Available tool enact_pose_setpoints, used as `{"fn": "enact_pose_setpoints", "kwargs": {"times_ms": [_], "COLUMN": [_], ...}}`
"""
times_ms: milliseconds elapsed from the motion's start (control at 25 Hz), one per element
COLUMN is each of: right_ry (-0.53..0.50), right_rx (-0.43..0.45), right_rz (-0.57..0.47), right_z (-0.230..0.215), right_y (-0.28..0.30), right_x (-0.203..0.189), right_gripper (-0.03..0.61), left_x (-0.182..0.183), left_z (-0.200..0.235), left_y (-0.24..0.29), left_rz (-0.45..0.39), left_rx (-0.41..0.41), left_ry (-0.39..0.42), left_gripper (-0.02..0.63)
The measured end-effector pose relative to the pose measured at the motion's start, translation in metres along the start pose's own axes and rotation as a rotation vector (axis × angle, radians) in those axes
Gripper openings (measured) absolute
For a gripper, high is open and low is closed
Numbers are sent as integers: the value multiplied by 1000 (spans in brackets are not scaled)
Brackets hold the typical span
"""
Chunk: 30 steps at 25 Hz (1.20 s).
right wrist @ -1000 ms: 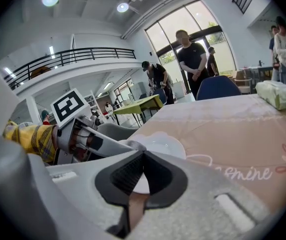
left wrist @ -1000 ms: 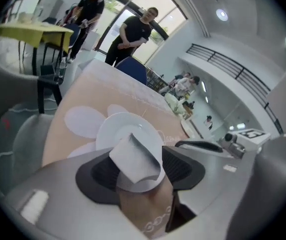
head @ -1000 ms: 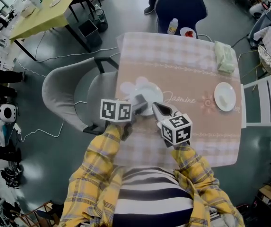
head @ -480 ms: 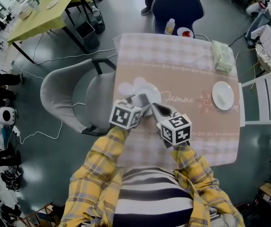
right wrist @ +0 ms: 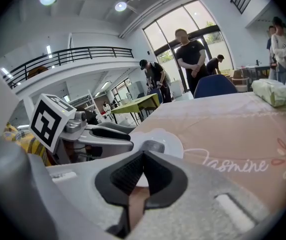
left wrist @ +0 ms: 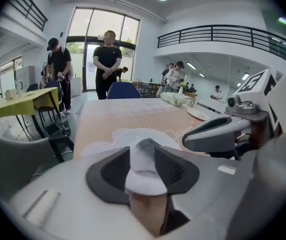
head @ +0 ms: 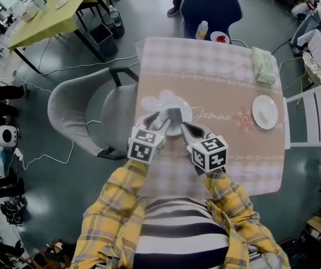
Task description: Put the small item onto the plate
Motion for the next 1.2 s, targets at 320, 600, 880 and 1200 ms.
{"fn": "enact_pose_setpoints", "kwargs": {"times_ms": [320,600,880,1200], "right_ry": [2,2,12,7], "right_rx": [-48,-83,-117,-162], "right_rz": [-14,-35,-51,-49], "right_z": [9,40,75,109], "right_y": [-8,-15,-25,-44], "right_x": [-9,-24,-44,-72], "right_gripper": [-3,-3,-3,-3], "left_x": [-22,-54,-75,-97], "left_z": [-4,-6,-14,-23], "left_y": [-35,-74,-111,-145], "left_rz": [-19,-4,-10,-32], "left_rx": [-90,-145,-202,-225], "left_ry": [-109,-161,-173,-173], "left_gripper": [4,5,4,3]}}
Point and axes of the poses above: the fingertips, and each gripper's own axes: y forward along the fingers, z to its left, x out of its top, the point moved 7 cm from there along -y, backward along the fingers, and after that the axes turned 15 degrees about x, right-handed, at the moved point
